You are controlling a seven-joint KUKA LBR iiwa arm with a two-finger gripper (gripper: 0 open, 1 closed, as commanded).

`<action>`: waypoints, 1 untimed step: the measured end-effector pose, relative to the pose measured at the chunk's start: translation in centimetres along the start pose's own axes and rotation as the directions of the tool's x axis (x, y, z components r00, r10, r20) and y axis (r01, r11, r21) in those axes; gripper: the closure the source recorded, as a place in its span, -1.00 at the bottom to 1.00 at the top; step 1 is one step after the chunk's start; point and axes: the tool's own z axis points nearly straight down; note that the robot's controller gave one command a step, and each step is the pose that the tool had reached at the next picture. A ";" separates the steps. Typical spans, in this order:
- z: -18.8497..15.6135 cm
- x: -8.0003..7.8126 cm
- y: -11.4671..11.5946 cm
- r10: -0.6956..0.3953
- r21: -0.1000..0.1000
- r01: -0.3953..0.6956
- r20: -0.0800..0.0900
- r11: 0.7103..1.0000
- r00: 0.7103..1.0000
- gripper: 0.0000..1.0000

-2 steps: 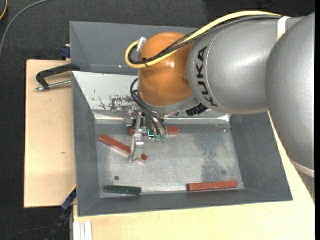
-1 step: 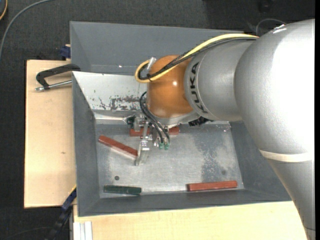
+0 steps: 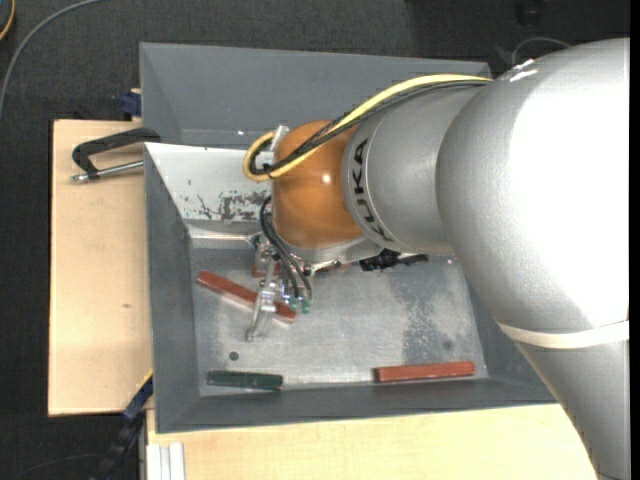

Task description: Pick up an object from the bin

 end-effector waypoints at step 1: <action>0.0 5.1 0.2 -0.167 0.001 0.167 0.000 0.986 0.986 -1.00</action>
Offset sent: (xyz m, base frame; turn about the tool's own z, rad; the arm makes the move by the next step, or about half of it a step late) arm -0.0506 0.0085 -0.0016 -0.1670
